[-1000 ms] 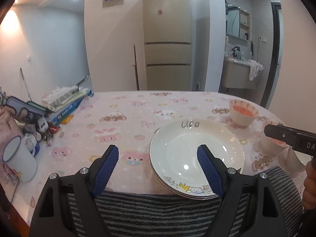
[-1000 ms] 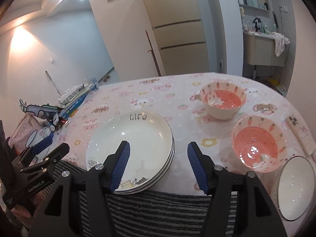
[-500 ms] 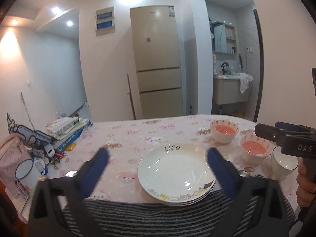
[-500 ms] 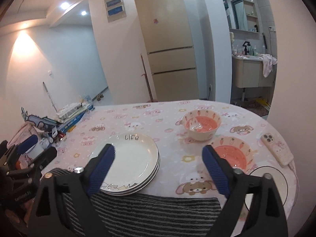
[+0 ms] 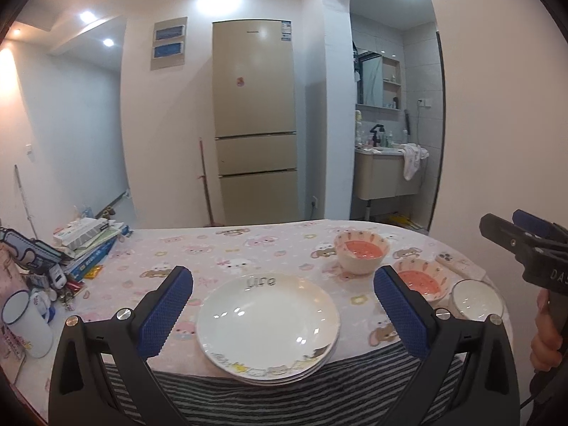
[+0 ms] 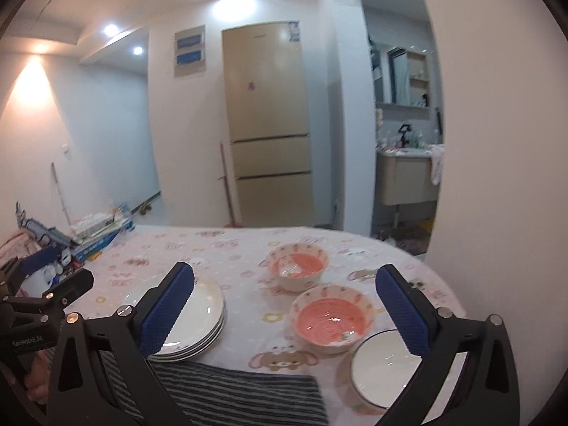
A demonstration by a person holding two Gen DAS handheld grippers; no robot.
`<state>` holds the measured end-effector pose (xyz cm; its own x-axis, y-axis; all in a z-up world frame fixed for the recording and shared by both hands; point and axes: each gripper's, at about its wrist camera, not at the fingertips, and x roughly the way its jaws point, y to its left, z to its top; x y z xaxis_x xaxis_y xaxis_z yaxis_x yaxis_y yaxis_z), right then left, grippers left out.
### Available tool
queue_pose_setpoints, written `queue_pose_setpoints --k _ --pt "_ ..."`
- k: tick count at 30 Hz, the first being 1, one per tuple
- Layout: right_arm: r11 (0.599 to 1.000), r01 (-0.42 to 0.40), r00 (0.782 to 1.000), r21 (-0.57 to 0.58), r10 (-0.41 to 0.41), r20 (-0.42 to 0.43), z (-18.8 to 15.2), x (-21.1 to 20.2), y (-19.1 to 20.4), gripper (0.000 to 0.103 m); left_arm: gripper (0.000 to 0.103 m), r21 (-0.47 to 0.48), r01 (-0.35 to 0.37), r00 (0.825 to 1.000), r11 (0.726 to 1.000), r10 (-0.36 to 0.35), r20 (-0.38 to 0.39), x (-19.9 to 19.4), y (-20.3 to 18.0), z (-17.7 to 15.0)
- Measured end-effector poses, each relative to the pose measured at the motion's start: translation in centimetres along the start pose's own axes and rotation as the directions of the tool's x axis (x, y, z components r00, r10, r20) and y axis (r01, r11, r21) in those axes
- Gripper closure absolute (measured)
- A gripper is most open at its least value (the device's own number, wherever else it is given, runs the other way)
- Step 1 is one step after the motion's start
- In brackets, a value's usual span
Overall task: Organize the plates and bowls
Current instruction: 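Raise both grippers off the plates and move them to the white bowl, then close both grippers on the rim of the white bowl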
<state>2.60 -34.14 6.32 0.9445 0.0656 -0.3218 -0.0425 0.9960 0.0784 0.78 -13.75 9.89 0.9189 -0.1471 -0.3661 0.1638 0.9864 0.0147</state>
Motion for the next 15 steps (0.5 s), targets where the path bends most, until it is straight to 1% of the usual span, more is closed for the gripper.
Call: queue_pose_setpoints --k 2,5,6,7,9,10,13,15 --pt "1.0 -0.006 1.0 0.003 0.006 0.006 0.1 -0.6 -1.0 0.001 0.0 0.009 0.009 1.0 1.0 -0.009 0.023 0.1 -1.1 0.6" --pt "0.999 0.05 0.999 -0.008 -0.05 -0.003 0.4 -1.2 -2.5 0.001 0.0 0.048 -0.029 0.994 0.998 0.024 0.103 -0.2 -3.3 1.0" --pt "0.998 0.058 0.998 -0.012 -0.058 0.001 0.5 -1.5 -3.1 0.001 0.0 0.044 -0.027 0.994 0.999 0.022 0.107 -0.1 -3.7 1.1" --pt "0.998 0.07 0.998 -0.009 -0.07 0.006 0.6 -1.8 -3.9 0.001 0.0 0.037 -0.001 0.995 0.999 -0.002 0.097 0.3 -4.2 1.2" --pt "0.995 0.102 0.995 0.007 -0.102 0.006 0.8 -2.3 -5.4 0.001 0.0 0.024 0.091 0.995 0.996 -0.092 0.037 1.7 -5.5 1.4" --pt "0.994 0.113 0.994 0.012 -0.113 0.002 0.8 -2.5 -6.1 0.001 0.0 0.021 0.112 0.994 0.994 -0.112 0.016 2.2 -6.0 1.5" --pt "0.988 0.152 0.988 0.029 -0.151 -0.038 0.5 -2.6 -8.2 0.004 0.0 0.039 0.173 0.984 0.984 -0.171 -0.054 4.0 -8.9 1.2" --pt "0.985 0.163 0.985 0.057 -0.159 -0.07 0.1 -2.4 -9.6 0.004 0.0 0.03 0.215 0.971 0.976 -0.21 -0.111 5.5 -10.6 0.8"
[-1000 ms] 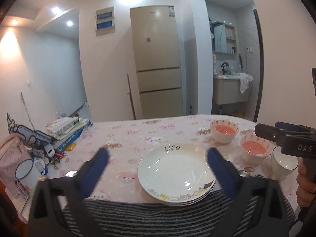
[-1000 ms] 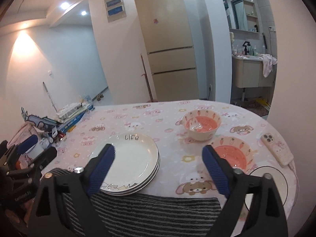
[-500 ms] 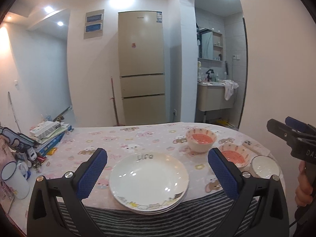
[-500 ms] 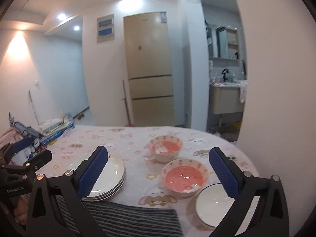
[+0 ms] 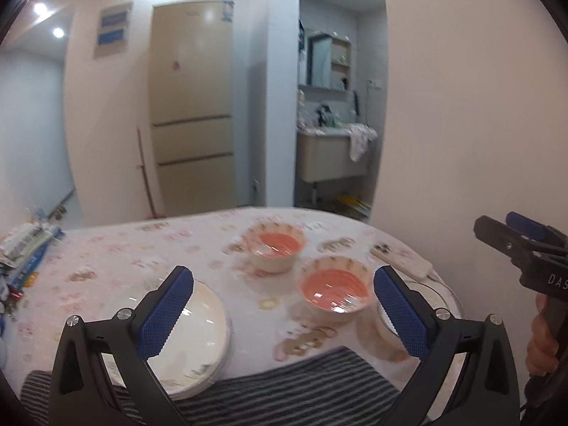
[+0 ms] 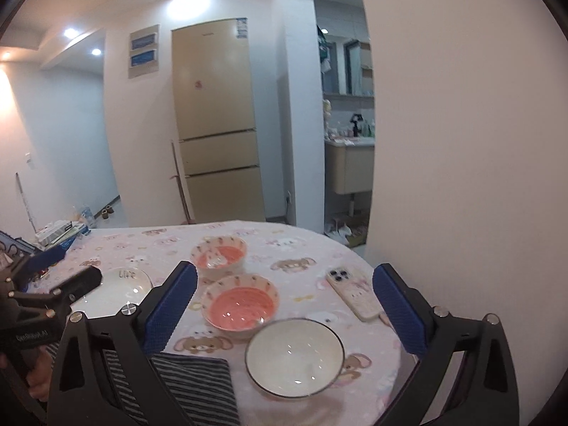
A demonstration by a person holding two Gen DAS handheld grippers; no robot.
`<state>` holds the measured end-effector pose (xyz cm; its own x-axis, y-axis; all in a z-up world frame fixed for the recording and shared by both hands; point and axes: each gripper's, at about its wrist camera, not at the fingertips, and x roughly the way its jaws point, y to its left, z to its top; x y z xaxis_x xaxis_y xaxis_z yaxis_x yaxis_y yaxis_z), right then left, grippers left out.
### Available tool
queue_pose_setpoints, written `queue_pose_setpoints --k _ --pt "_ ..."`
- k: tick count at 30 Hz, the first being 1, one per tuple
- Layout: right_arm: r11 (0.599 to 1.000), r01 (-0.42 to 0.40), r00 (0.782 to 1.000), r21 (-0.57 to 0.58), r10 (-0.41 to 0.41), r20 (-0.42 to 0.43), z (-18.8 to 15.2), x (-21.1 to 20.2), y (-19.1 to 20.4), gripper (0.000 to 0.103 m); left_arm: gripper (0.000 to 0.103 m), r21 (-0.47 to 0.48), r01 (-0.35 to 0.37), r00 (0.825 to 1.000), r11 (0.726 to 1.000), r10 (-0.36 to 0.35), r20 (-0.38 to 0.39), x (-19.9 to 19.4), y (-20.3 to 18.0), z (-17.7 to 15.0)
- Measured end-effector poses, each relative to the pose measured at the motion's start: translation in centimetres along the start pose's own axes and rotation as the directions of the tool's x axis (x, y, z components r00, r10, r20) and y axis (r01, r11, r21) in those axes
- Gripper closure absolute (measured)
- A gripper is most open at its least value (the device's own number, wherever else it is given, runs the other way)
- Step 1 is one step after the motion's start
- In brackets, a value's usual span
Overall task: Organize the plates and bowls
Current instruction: 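Close both grippers on the rim of the white bowl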
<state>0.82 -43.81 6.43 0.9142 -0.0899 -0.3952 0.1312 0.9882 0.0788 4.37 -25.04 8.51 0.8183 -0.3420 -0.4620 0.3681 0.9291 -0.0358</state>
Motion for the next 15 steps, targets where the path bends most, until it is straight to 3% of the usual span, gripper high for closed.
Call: queue_pose_setpoints --k 2,6,11,15 --pt "0.999 0.004 0.999 0.033 -0.002 -0.041 -0.6 0.8 -1.3 0.009 0.004 -0.026 0.039 0.998 0.999 -0.04 -0.054 1.7 -1.5 -0.3" --pt "0.996 0.052 0.992 0.07 -0.043 -0.119 -1.9 3.5 -3.0 0.03 0.012 -0.041 0.072 0.985 0.997 -0.077 -0.154 5.2 -5.2 -1.5" --pt "0.984 0.072 0.971 0.162 -0.032 -0.239 -4.4 6.7 -5.7 0.033 0.023 -0.075 0.086 0.95 0.994 -0.104 -0.294 9.5 -7.7 -3.5" --pt "0.973 0.079 0.947 0.218 -0.005 -0.32 -6.7 8.4 -7.4 0.042 0.029 -0.116 0.096 0.916 0.989 -0.133 -0.378 12.0 -7.6 -5.3"
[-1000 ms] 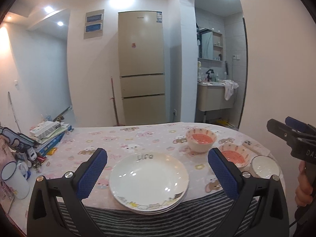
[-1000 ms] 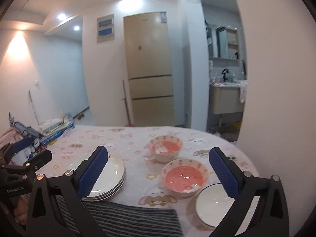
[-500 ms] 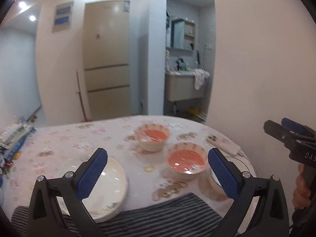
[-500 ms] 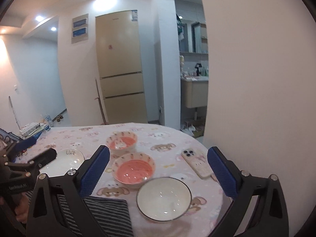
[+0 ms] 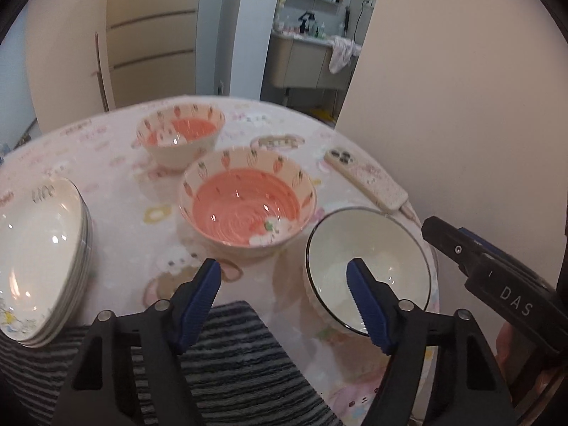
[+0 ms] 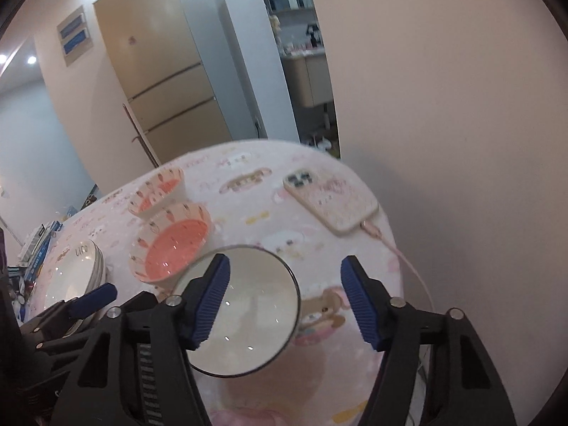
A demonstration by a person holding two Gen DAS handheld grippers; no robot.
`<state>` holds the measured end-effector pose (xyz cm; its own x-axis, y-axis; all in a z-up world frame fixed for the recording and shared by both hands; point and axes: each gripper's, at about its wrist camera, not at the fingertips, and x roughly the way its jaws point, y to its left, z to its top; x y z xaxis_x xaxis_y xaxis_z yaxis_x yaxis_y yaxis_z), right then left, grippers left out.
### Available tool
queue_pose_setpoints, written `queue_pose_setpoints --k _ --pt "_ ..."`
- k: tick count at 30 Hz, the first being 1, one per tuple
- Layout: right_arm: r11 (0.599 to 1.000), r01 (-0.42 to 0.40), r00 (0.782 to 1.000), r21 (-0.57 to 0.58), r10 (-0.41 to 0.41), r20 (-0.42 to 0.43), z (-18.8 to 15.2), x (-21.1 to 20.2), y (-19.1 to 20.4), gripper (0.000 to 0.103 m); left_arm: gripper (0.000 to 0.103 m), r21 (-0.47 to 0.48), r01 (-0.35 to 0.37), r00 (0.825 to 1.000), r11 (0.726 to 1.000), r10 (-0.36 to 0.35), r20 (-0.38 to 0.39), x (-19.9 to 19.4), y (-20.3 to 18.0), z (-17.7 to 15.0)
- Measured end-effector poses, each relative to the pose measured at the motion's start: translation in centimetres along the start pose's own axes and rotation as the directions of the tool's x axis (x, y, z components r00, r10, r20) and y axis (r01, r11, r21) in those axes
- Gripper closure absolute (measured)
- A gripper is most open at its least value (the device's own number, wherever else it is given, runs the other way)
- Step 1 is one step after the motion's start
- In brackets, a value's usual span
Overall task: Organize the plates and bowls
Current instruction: 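Close both grippers on the rim of the white bowl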
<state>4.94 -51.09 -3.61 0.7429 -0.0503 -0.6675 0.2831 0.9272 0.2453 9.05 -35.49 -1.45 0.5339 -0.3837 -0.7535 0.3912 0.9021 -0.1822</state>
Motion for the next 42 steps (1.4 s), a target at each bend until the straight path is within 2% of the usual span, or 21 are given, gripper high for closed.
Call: queue_pose_setpoints --k 5,12,14,16,20,22,24,25,27,29,32,35,38,42 --pt "0.999 -0.025 0.996 0.027 0.027 -0.082 -1.3 2.2 -1.1 0.048 0.042 -0.03 0.058 0.995 0.998 -0.06 -0.081 2.5 0.5 -0.9" --pt "0.999 -0.032 0.995 0.023 0.034 -0.092 -1.7 2.6 -1.3 0.049 0.043 -0.02 0.067 0.995 0.998 -0.069 -0.072 2.7 0.4 -1.1" --pt "0.999 -0.028 0.995 0.019 0.03 -0.097 -1.4 3.0 -0.9 0.054 0.043 -0.021 0.066 0.994 0.998 -0.068 -0.086 3.0 0.4 -1.1" --pt "0.999 -0.032 0.992 0.024 0.034 -0.121 -1.4 3.4 -1.0 0.068 0.043 -0.017 0.069 0.992 0.998 -0.07 -0.104 3.2 0.4 -0.6" --pt "0.997 -0.051 0.987 0.056 0.059 -0.148 -1.7 4.0 -1.4 0.072 0.059 0.008 0.059 0.99 0.998 -0.057 -0.129 3.6 -0.3 0.1" --pt "0.997 -0.045 0.986 0.062 0.054 -0.155 -1.8 4.4 -1.6 0.079 0.061 0.015 0.056 0.987 0.998 -0.053 -0.149 4.2 -0.7 0.2" --pt "0.996 -0.054 0.984 0.072 0.066 -0.168 -1.9 4.8 -1.7 0.082 0.07 0.011 0.075 0.984 0.997 -0.072 -0.164 4.8 -0.9 0.2" --pt "0.995 -0.065 0.983 0.082 0.078 -0.169 -2.0 4.8 -1.7 0.085 0.081 0.018 0.093 0.983 0.995 -0.089 -0.162 4.7 -1.1 0.3" --pt "0.989 -0.086 0.979 0.119 0.106 -0.172 -2.1 4.8 -1.9 0.09 0.083 0.079 0.061 0.988 0.995 -0.049 -0.145 4.3 -2.1 0.0" --pt "0.994 -0.05 0.984 0.096 0.066 -0.165 -2.2 4.6 -1.5 0.092 0.084 0.11 0.037 0.992 0.993 -0.023 -0.124 3.9 -2.7 -0.4" --pt "0.998 -0.008 0.989 0.058 0.016 -0.149 -2.4 4.1 -0.6 0.094 0.089 0.082 0.045 0.991 0.996 -0.034 -0.13 3.7 -2.2 -0.5" --pt "0.999 -0.013 0.992 0.05 0.019 -0.123 -2.3 3.3 -0.2 0.094 0.09 0.05 0.065 0.989 0.997 -0.058 -0.132 3.2 -1.4 -0.5" --pt "1.0 -0.008 0.998 0.017 0.01 -0.067 -1.7 1.9 1.0 0.093 0.09 0.054 0.053 0.995 0.997 -0.048 -0.085 1.6 -1.1 0.0" --pt "0.999 -0.04 0.999 -0.006 0.04 -0.013 -0.2 0.2 2.7 0.094 0.09 0.038 0.048 0.999 0.998 -0.048 -0.005 -1.6 0.0 1.3"
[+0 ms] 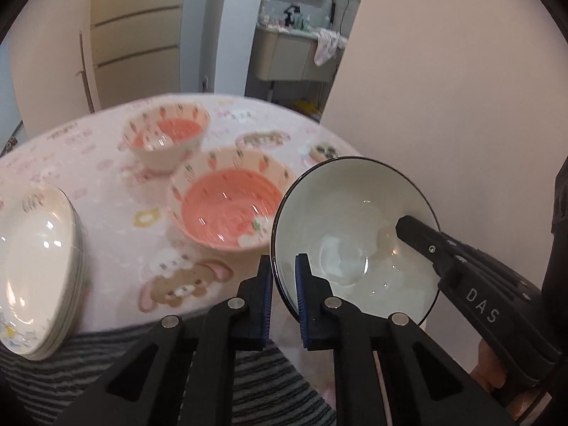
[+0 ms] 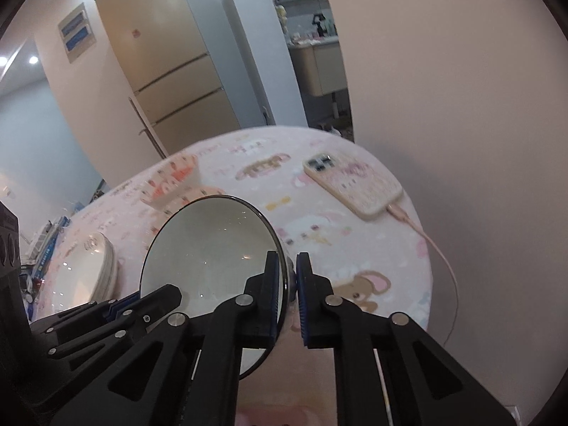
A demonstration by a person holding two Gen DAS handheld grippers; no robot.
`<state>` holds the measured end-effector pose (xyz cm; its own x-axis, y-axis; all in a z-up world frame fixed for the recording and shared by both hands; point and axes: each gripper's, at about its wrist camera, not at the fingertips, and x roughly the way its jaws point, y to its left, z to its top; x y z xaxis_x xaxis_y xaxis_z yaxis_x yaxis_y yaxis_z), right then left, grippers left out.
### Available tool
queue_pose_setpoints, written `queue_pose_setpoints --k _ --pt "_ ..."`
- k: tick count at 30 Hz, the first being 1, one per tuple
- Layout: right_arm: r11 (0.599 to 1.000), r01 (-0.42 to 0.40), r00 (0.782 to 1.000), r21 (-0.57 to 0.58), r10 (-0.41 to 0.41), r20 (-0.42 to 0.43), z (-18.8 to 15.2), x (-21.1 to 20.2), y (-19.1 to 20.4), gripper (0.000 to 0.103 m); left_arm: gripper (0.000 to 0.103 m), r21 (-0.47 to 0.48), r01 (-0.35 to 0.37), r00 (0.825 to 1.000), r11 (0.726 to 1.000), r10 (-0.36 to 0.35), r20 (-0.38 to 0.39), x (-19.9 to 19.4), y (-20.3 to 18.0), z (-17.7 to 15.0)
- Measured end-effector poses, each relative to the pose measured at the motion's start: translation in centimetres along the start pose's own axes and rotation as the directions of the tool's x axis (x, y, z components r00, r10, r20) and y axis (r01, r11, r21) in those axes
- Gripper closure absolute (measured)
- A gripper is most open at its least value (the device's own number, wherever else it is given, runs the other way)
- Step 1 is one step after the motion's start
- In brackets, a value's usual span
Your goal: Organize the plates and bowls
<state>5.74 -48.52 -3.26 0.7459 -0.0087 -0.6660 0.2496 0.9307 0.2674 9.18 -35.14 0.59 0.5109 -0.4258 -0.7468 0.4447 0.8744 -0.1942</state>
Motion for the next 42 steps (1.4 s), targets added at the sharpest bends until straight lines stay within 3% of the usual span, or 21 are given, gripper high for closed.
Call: queue_pose_setpoints --k 10,22,33,42 --pt "0.992 -0.095 0.989 -0.077 0.103 0.109 4.5 -1.7 6.5 0.093 0.09 -0.001 -0.109 0.979 0.994 0.108 0.175 -6.2 3.2 5.4" --pt "0.99 -0.136 0.987 -0.029 0.138 0.085 6.0 0.5 7.4 0.093 0.09 -0.006 -0.092 0.982 0.996 0.092 0.165 -5.0 5.1 7.2" --pt "0.997 -0.081 0.997 0.006 0.081 0.008 5.0 4.7 6.2 0.093 0.09 0.013 -0.078 0.992 0.997 0.076 0.103 0.4 6.1 5.8" --pt "0.999 -0.042 0.999 -0.032 0.041 -0.024 3.9 7.1 6.2 0.093 0.09 0.023 -0.094 0.994 0.995 0.092 0.063 3.4 6.7 5.0"
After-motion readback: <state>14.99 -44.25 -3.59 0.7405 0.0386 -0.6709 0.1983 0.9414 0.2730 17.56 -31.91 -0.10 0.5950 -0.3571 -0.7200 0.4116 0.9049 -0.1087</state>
